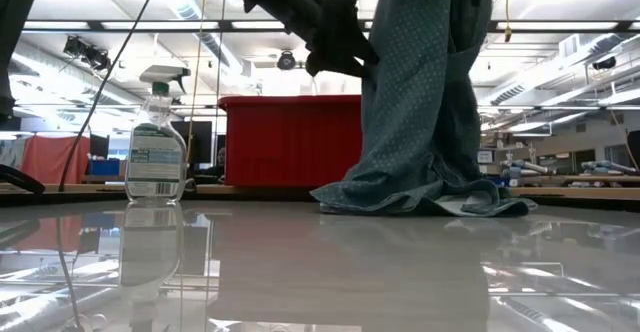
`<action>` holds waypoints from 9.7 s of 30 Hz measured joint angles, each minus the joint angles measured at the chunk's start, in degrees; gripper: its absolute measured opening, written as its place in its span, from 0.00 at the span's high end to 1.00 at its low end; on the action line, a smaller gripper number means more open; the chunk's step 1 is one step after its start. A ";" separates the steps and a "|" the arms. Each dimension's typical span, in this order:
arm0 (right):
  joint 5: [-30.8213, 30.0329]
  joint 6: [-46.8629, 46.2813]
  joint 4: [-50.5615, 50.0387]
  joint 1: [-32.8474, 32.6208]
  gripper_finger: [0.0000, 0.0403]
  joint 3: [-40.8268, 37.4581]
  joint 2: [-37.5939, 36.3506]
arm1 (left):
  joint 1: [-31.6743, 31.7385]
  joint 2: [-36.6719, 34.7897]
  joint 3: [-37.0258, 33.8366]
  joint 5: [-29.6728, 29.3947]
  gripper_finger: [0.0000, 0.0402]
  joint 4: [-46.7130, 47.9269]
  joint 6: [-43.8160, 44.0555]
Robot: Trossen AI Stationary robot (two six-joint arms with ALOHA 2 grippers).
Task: Fold laundry
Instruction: Fold the green shirt
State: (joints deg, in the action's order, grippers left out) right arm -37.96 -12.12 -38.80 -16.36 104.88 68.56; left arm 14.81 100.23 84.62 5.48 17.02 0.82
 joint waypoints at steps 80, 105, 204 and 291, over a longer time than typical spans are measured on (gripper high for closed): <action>26.51 -11.52 -30.35 37.91 0.61 -24.59 0.05 | -3.14 -12.91 5.85 -11.14 0.74 42.49 32.11; 25.93 -53.46 21.87 -2.58 0.53 -58.45 9.64 | -36.95 -18.72 -33.56 -10.60 0.55 -0.26 18.85; 7.01 -20.69 -25.57 -11.47 1.00 4.63 6.40 | -30.66 -43.54 1.18 -21.02 1.00 13.49 26.11; 39.56 -54.09 -5.84 4.44 0.48 -48.21 7.12 | -10.52 -24.12 -15.10 -2.66 0.63 28.74 23.90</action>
State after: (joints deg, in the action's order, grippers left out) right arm 1.59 -66.21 -44.64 -11.92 56.67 75.68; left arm 4.29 76.11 69.52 2.82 45.76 24.72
